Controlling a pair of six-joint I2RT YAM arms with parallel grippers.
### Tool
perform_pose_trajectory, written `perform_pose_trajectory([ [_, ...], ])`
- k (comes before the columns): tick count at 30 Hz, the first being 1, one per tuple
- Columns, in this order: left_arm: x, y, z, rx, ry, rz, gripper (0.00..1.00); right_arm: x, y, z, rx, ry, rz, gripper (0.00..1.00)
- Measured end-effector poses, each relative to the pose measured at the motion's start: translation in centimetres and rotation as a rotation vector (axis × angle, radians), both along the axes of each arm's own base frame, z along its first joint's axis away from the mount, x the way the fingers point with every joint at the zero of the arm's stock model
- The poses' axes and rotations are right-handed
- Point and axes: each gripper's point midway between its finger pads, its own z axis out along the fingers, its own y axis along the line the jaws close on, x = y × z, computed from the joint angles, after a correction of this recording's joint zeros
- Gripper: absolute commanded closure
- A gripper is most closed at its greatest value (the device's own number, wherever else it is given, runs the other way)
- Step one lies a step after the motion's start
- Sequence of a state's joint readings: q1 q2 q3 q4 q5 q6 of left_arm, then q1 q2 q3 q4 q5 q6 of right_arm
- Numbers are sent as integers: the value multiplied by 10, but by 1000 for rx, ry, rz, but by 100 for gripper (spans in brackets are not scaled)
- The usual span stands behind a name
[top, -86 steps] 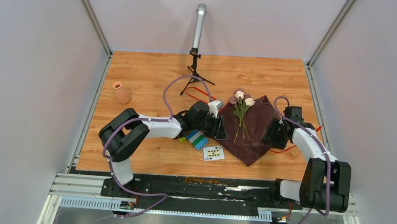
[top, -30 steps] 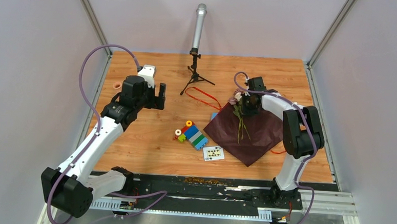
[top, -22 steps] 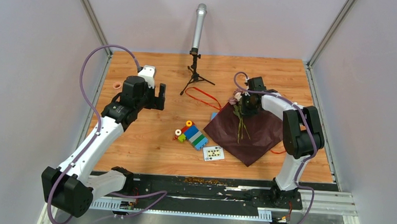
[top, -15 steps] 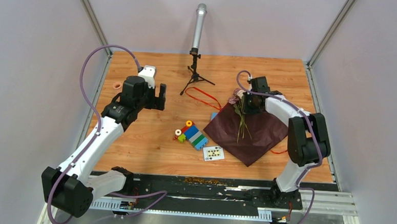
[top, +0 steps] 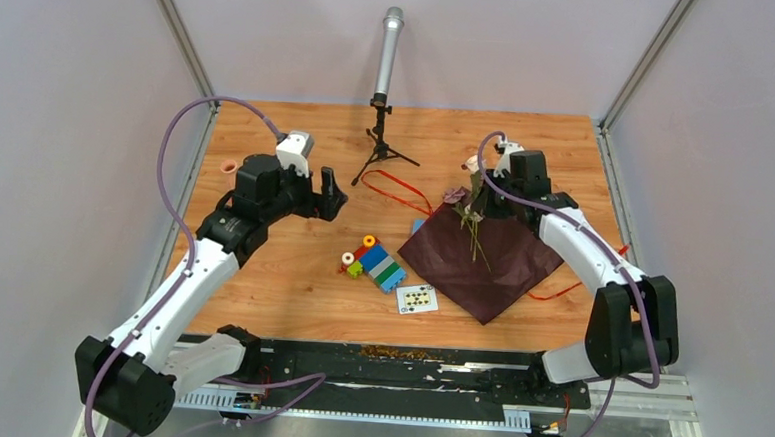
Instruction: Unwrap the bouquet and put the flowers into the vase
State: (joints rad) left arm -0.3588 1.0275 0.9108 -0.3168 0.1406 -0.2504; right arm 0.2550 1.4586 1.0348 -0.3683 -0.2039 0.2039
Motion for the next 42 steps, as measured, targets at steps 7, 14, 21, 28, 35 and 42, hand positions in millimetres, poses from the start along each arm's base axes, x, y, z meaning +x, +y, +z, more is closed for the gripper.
perform_pose_trajectory([
  [7, -17, -40, 8, -120, 11, -118, 2, -7, -6, -17, -33, 61, -18, 100],
  [14, -22, -46, 0, -157, 47, -133, 3, -22, -10, -83, -85, 260, -20, 93],
  [21, -26, -45, -12, -161, 79, -126, 2, -34, -12, -101, -91, 317, -21, 80],
  [28, -26, -46, -13, -169, 87, -121, 2, -33, -11, -101, -89, 311, -22, 79],
  [35, -26, -46, -13, -172, 89, -120, 3, -33, -13, -100, -94, 312, -27, 65],
  [42, -26, -46, -14, -177, 94, -116, 2, -40, -18, -82, -104, 272, -30, 54],
])
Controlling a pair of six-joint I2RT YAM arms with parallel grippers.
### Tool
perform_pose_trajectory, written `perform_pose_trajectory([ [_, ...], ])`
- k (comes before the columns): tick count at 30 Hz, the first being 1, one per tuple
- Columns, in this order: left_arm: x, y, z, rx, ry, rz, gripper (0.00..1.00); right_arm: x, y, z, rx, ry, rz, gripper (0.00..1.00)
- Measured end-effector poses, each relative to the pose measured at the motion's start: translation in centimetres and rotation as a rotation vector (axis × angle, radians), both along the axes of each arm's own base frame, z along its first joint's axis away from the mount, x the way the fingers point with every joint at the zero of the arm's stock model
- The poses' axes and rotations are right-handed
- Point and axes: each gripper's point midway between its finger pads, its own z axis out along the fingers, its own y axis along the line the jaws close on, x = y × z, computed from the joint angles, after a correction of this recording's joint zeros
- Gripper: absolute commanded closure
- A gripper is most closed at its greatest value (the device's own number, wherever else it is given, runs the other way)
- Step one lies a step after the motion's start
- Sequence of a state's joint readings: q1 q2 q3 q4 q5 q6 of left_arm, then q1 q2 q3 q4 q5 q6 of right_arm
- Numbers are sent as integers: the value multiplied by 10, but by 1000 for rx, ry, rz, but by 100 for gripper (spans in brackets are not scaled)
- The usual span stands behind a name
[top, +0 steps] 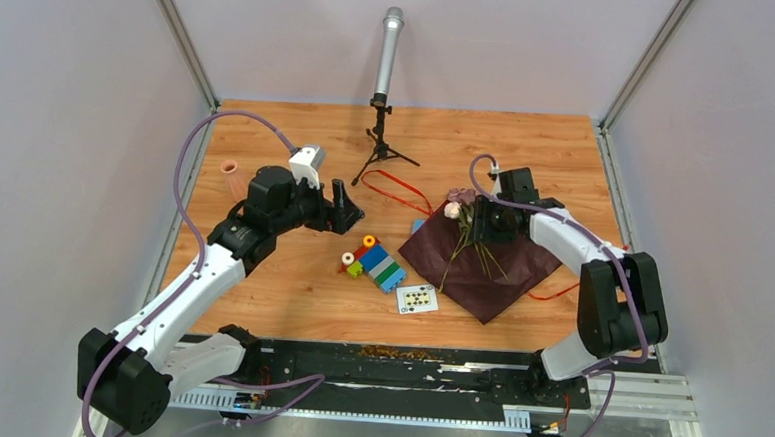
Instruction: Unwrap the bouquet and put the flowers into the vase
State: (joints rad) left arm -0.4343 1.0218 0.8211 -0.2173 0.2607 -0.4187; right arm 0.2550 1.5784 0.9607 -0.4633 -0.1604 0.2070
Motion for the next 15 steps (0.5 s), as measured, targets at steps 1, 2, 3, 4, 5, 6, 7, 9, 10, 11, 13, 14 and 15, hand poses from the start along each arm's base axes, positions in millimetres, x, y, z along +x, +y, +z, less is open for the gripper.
perform_pose_trajectory([
  [1, 0, 0, -1, 0, 3, 0, 2, 0, -1, 5, -3, -13, 1, 53],
  [2, 0, 0, -2, -1, 5, 1, 2, 0, -2, 9, -5, -25, 3, 53],
  [3, -1, 0, -3, -1, 6, 1, 2, 0, -3, 12, -11, -38, 5, 54],
  [4, -1, 0, -3, -2, 7, 1, 2, 0, -5, 15, -18, -48, 7, 55],
  [5, -1, 0, -4, -2, 9, 2, 2, 0, -6, 17, -27, -57, 10, 57],
  [6, -1, 0, -4, -3, 10, 2, 2, 0, -8, 17, -37, -61, 10, 58],
  [7, -1, 0, -5, -4, 11, 1, 2, 0, -10, 17, -48, -60, 12, 59],
  [9, -1, -1, -5, -6, 13, 1, 2, -3, -13, 14, -66, -53, 14, 62],
  [10, -1, -1, -5, -8, 13, 1, 3, -5, -15, 12, -74, -46, 15, 62],
  [11, -1, -1, -4, -10, 12, 2, 3, -7, -16, 9, -81, -38, 14, 64],
  [13, -2, -1, -3, -13, 8, 2, 2, -12, -19, 5, -93, -23, 12, 66],
  [14, -2, 0, -2, -14, 5, 2, 2, -14, -21, 2, -99, -12, 11, 66],
  [15, -2, 0, 0, -16, 1, 2, 2, -16, -22, 0, -103, -3, 10, 68],
])
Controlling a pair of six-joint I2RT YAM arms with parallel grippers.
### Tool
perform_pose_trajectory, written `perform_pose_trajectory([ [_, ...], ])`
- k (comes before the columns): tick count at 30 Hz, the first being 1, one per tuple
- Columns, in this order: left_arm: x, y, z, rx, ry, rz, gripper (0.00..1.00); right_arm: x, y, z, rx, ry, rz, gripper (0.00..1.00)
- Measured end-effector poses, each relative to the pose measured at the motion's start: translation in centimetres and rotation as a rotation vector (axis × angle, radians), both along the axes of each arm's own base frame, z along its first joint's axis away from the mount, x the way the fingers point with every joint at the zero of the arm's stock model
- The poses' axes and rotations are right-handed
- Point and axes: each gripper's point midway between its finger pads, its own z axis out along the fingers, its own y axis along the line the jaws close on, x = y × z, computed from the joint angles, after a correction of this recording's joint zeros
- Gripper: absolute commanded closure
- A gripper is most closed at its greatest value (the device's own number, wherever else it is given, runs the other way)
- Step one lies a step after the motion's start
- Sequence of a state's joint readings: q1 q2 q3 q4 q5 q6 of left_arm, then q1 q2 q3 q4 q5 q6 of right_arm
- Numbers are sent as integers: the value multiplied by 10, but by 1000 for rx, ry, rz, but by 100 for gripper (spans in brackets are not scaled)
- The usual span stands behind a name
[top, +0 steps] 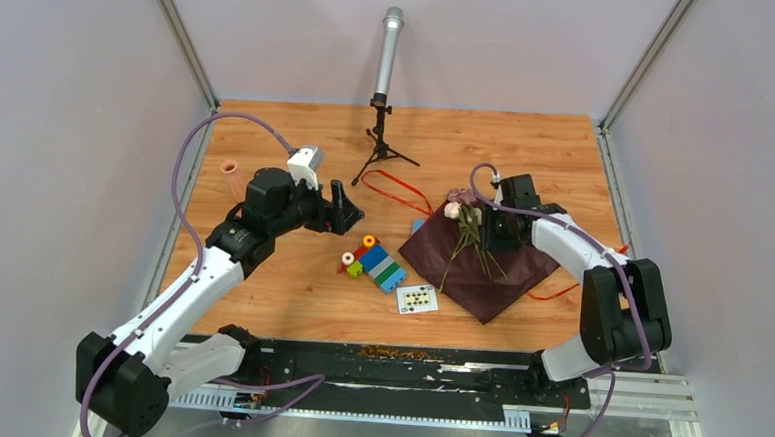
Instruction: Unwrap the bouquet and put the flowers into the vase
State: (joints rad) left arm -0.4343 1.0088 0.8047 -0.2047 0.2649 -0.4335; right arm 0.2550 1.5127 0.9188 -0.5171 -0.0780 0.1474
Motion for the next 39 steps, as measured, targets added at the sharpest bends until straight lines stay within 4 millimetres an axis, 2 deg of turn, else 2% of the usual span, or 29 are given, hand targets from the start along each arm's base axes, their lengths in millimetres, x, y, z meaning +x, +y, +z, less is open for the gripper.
perform_pose_trajectory([
  [3, -1, 0, 3, -4, -9, 0, 3, -4, -2, -6, -9, 19, -2, 72],
  [9, -1, 0, 3, -4, -10, 0, 3, -4, -3, -7, -14, 22, -4, 88],
  [15, -1, 0, 3, -4, -8, 0, 2, -4, -3, -8, -14, 24, -2, 89],
  [22, -1, 0, 2, -3, -6, 1, 2, -8, -2, -21, -21, 68, 11, 92],
  [26, -1, 0, 2, -2, -6, 1, 2, -8, -1, -22, -16, 69, 17, 100],
  [30, -1, 1, -2, 1, 1, 2, 2, -9, -1, -22, -14, 70, 23, 100],
  [34, -2, 1, -3, 3, 4, 3, 3, -9, 1, -17, -3, 61, 27, 100],
  [39, -2, 2, 0, -5, -1, 5, 2, -9, 6, 6, 35, 3, 39, 100],
])
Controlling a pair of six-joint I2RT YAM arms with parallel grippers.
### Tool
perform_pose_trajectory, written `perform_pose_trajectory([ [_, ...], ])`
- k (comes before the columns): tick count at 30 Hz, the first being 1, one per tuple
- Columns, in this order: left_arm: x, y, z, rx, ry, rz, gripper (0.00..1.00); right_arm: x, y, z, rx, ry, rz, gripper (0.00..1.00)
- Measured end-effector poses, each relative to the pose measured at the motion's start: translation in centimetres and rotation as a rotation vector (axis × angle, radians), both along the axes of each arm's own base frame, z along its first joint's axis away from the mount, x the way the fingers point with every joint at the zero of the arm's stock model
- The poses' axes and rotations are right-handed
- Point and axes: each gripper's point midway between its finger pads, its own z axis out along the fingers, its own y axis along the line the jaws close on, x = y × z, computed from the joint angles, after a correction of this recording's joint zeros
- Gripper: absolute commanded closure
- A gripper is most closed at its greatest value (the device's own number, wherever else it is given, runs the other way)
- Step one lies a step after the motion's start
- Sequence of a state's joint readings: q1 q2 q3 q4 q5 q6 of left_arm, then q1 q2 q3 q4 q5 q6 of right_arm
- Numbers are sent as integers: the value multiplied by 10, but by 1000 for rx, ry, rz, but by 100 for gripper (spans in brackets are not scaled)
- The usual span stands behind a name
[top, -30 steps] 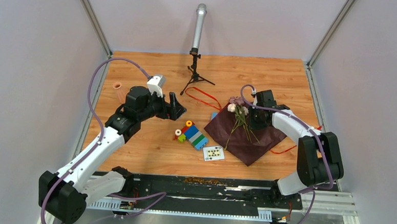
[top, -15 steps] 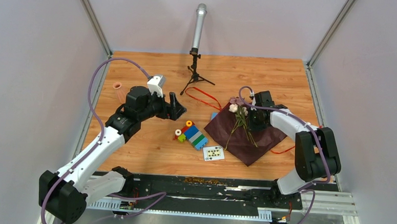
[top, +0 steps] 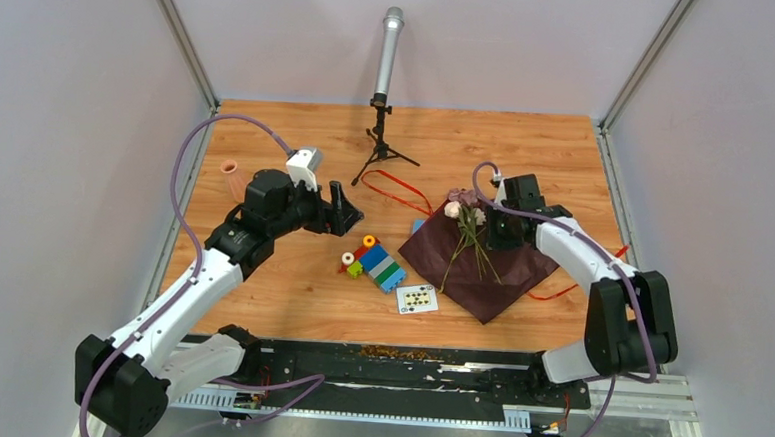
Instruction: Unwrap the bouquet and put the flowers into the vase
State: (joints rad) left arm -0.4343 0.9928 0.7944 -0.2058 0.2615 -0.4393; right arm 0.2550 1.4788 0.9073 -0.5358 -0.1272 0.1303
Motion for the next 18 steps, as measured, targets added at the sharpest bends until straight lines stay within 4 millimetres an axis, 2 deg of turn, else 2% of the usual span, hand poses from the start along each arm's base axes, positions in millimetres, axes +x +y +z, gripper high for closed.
perform_pose_trajectory([
  [6, -1, -3, 3, -28, 4, -1, 3, -1, 14, 27, 94, -57, 20, 100],
  [10, -3, -8, 1, -70, 15, -14, 3, -4, 21, 31, 133, -50, 24, 99],
  [14, -6, -12, -6, -93, 44, -23, 3, -3, 25, 30, 118, -65, 37, 81],
  [18, -6, -13, -7, -103, 50, -28, 3, 1, 30, 28, 73, -96, 72, 75],
])
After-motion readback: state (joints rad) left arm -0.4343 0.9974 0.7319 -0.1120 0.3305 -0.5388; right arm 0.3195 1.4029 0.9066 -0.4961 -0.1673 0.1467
